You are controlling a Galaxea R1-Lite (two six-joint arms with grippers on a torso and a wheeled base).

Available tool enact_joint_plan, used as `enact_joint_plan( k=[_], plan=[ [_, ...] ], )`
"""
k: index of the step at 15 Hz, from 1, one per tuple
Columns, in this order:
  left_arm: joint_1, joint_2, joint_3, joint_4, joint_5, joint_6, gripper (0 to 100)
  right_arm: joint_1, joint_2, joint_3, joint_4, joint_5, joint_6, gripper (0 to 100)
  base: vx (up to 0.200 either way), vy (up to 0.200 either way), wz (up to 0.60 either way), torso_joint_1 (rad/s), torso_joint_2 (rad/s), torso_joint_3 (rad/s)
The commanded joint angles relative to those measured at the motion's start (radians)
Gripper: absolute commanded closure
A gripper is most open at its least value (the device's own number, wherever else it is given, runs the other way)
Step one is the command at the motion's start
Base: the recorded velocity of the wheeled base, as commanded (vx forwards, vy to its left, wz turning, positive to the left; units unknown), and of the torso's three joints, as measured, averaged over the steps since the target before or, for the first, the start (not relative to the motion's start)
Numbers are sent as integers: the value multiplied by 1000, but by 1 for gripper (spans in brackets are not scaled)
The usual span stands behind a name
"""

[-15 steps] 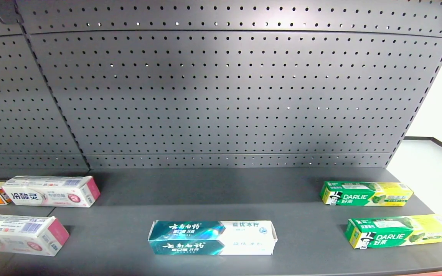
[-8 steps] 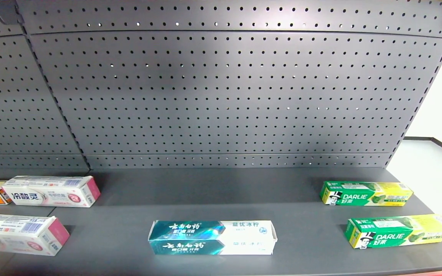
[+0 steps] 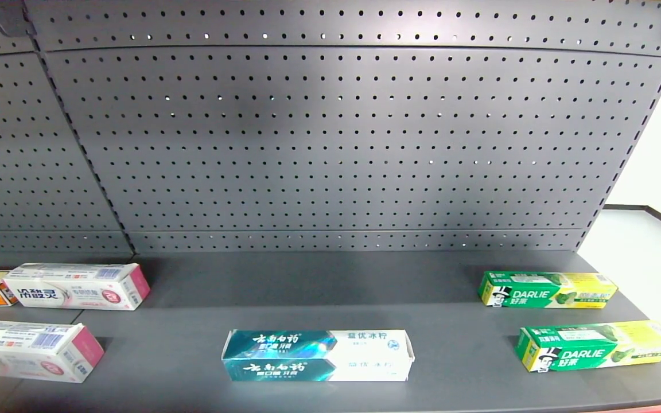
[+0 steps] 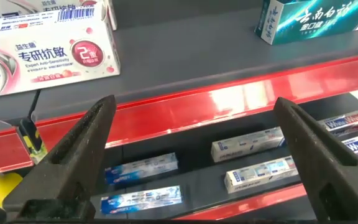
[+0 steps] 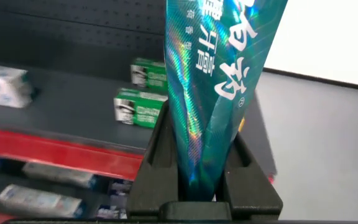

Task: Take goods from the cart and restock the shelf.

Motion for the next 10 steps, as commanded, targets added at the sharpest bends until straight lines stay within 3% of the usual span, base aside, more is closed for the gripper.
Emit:
enact_joint_plan(
  k=[1, 4, 10],
  plan=[
    [0, 5, 0, 0, 0, 0, 0, 45, 150, -101, 49, 43, -22, 100, 0, 0, 0, 0, 0, 0],
    [0, 5, 0, 0, 0, 0, 0, 210, 321, -158, 58, 39, -100, 100, 0, 0, 0, 0, 0, 0],
    [0, 5, 0, 0, 0, 0, 0, 278, 579, -229, -6, 23, -106, 100, 0, 0, 0, 0, 0, 0]
  ],
)
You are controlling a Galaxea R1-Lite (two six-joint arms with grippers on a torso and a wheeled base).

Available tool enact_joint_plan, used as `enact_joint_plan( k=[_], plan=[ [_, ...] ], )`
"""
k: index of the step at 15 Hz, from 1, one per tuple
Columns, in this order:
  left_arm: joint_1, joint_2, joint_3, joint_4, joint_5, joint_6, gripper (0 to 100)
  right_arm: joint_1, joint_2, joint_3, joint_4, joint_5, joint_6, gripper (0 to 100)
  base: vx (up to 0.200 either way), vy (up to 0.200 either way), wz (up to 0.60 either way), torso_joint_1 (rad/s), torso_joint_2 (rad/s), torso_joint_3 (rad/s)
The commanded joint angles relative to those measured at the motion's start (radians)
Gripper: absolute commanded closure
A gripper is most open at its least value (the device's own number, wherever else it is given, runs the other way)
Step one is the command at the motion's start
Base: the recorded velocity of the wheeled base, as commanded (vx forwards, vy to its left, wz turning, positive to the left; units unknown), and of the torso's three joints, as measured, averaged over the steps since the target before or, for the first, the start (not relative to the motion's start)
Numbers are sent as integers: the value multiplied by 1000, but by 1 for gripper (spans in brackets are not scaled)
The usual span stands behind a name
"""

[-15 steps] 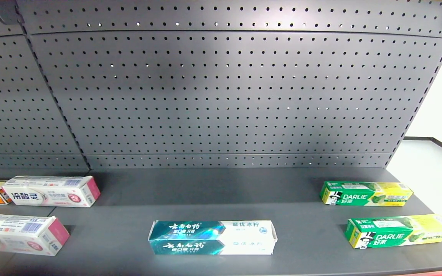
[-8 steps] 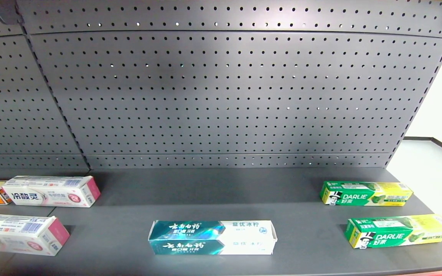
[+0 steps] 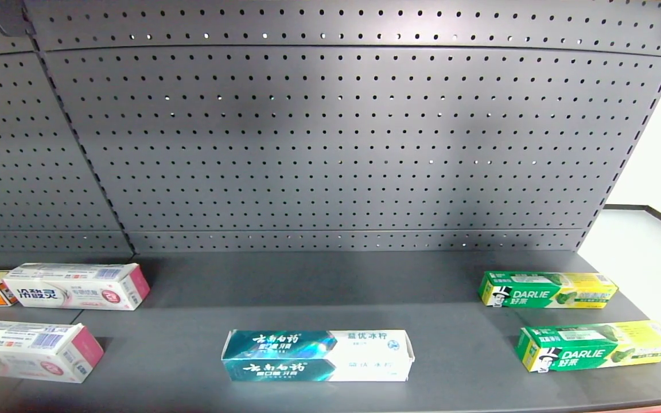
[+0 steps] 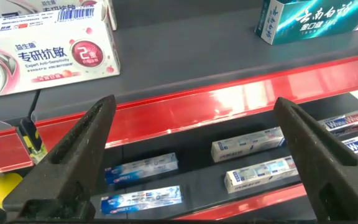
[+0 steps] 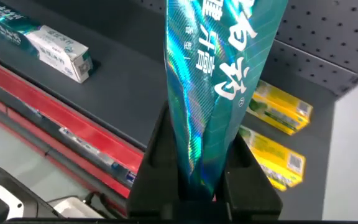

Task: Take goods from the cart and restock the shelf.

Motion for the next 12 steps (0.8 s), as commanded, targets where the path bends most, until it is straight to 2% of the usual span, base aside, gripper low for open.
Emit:
enact_joint_plan(
  k=[1, 4, 7, 12],
  plan=[
    [0, 5, 0, 0, 0, 0, 0, 14, 155, -10, -51, 1, -1, 100, 0, 0, 0, 0, 0, 0],
    [0, 5, 0, 0, 0, 0, 0, 56, 198, -16, -59, 1, -20, 100, 0, 0, 0, 0, 0, 0],
    [0, 5, 0, 0, 0, 0, 0, 151, 204, -13, -70, 16, -60, 100, 0, 0, 0, 0, 0, 0],
    [0, 5, 0, 0, 0, 0, 0, 212, 270, -81, -41, 16, -129, 100, 0, 0, 0, 0, 0, 0]
  ],
)
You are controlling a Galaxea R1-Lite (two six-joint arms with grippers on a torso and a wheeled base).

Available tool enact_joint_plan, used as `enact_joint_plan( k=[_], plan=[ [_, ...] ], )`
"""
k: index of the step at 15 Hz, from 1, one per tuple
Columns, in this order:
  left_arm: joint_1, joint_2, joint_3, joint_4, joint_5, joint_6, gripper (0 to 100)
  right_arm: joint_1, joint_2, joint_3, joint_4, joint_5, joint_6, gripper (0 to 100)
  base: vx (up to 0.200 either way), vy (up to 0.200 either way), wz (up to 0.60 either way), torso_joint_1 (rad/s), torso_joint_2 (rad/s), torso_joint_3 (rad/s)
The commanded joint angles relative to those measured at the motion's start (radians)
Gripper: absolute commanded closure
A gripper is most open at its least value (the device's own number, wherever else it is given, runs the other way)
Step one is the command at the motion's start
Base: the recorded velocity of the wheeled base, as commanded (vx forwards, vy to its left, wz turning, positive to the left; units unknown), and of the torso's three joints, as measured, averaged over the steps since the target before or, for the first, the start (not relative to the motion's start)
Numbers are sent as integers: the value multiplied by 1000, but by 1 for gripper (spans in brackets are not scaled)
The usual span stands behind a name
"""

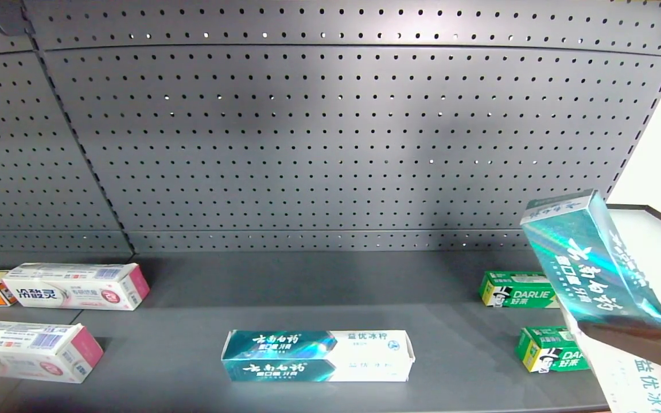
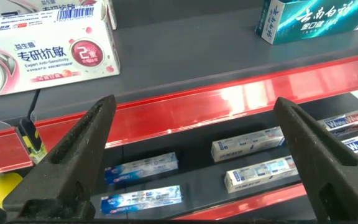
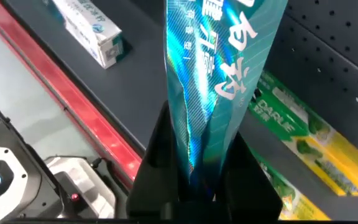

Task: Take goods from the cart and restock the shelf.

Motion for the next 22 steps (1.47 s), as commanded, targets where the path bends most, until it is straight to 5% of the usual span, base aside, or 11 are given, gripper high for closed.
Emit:
enact_joint_plan(
  k=[1, 4, 10, 16, 22],
  plan=[
    [0, 4, 0, 0, 0, 0, 0, 25, 49, -50, 15, 2, -29, 100, 0, 0, 0, 0, 0, 0],
    [0, 4, 0, 0, 0, 0, 0, 28, 99, -123, 84, 3, -65, 100, 0, 0, 0, 0, 0, 0],
    [0, 4, 0, 0, 0, 0, 0, 102, 234, -191, 4, 9, -96, 100, 0, 0, 0, 0, 0, 0],
    [0, 4, 0, 0, 0, 0, 0, 118, 305, -288, 124, 28, -124, 100, 0, 0, 0, 0, 0, 0],
    [0, 4, 0, 0, 0, 0, 0, 114, 303, -232, 73, -26, -168, 100, 0, 0, 0, 0, 0, 0]
  ],
)
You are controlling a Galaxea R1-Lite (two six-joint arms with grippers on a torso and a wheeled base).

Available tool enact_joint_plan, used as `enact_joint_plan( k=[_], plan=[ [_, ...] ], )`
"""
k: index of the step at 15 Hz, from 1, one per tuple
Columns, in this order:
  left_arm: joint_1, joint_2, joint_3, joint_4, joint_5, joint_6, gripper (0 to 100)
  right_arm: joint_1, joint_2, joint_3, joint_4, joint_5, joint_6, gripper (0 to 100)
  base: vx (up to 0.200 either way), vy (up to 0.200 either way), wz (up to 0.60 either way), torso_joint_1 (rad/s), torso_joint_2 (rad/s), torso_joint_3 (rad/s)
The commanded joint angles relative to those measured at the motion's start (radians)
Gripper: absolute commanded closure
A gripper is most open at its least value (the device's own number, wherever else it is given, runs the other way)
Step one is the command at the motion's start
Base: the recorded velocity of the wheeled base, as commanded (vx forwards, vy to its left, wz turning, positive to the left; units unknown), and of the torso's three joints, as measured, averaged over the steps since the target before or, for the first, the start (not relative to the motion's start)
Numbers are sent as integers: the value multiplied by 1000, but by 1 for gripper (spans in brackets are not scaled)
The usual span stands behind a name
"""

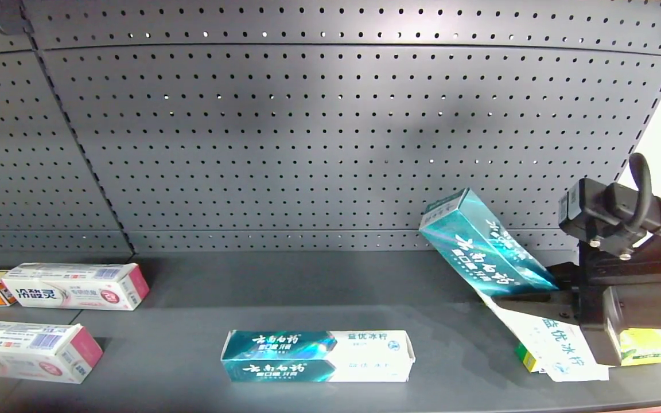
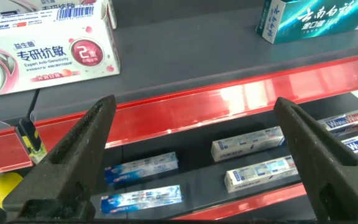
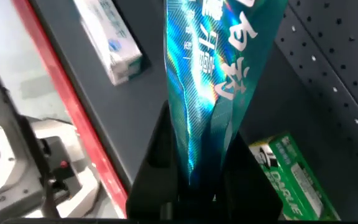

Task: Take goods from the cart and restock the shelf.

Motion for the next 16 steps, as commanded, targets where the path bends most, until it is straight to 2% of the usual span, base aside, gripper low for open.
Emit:
enact_joint_plan(
  k=[1, 6, 9, 16],
  plan=[
    [0, 2, 0, 0, 0, 0, 0, 7, 6, 10, -22, -54, -1, 100, 0, 0, 0, 0, 0, 0],
    [0, 2, 0, 0, 0, 0, 0, 33, 17, -4, -27, -98, 0, 100, 0, 0, 0, 0, 0, 0],
    [0, 2, 0, 0, 0, 0, 0, 56, 43, -79, -9, -95, -1, 100, 0, 0, 0, 0, 0, 0],
    [0, 2, 0, 0, 0, 0, 0, 123, 161, -107, -130, -100, -1, 100, 0, 0, 0, 0, 0, 0]
  ],
)
